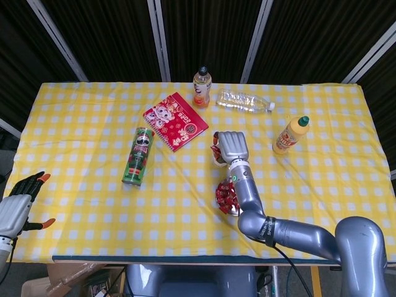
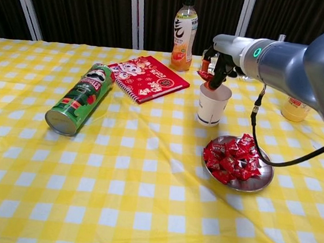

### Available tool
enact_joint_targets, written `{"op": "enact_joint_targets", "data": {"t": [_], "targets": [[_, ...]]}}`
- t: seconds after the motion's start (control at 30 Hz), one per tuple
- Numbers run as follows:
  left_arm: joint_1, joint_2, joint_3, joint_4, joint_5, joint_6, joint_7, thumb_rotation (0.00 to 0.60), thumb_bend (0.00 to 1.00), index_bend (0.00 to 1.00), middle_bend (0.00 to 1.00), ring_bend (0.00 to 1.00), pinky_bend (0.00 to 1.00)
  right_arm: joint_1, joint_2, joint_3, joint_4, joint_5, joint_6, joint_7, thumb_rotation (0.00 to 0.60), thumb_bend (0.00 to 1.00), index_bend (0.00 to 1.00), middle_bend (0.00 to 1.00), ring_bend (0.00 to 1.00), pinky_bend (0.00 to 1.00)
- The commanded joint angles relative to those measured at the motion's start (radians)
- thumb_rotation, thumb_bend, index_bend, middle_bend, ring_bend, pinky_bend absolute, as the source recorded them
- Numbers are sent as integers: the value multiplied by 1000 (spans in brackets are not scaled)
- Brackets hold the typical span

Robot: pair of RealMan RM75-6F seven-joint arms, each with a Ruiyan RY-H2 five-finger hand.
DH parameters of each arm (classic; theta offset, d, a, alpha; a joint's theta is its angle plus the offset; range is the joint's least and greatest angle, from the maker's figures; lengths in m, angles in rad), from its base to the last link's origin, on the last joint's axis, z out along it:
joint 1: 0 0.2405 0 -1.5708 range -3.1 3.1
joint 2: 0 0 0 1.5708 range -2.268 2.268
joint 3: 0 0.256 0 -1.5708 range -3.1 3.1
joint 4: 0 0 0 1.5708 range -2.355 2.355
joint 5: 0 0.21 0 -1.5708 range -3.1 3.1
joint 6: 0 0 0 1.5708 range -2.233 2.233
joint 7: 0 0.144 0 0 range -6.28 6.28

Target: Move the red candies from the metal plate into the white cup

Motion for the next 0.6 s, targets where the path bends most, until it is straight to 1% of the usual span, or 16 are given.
{"op": "enact_joint_targets", "data": {"t": [0.03, 0.13, 0.4, 0.6], "targets": [[1, 0, 0, 0, 2, 3, -1, 600, 31, 0, 0, 0, 0, 0, 12, -2, -30, -5, 21, 1, 600, 406, 434, 818, 844, 899], [1, -1, 0, -1, 4, 6, -1, 600, 31, 0, 0, 0, 0, -4, 27, -10, -70, -8, 50, -7, 600, 389, 415, 818, 844, 899], [3, 0, 0, -5, 5, 10, -2, 600, 31, 0, 0, 0, 0, -28, 74, -23, -182, -20, 126, -10, 600, 388, 405, 817, 839, 899], [5, -1, 1, 1, 15, 18, -9, 600, 31, 0, 0, 0, 0, -63, 109, -58, -275, -42, 177, -8, 600, 388, 366, 817, 827, 898]]}}
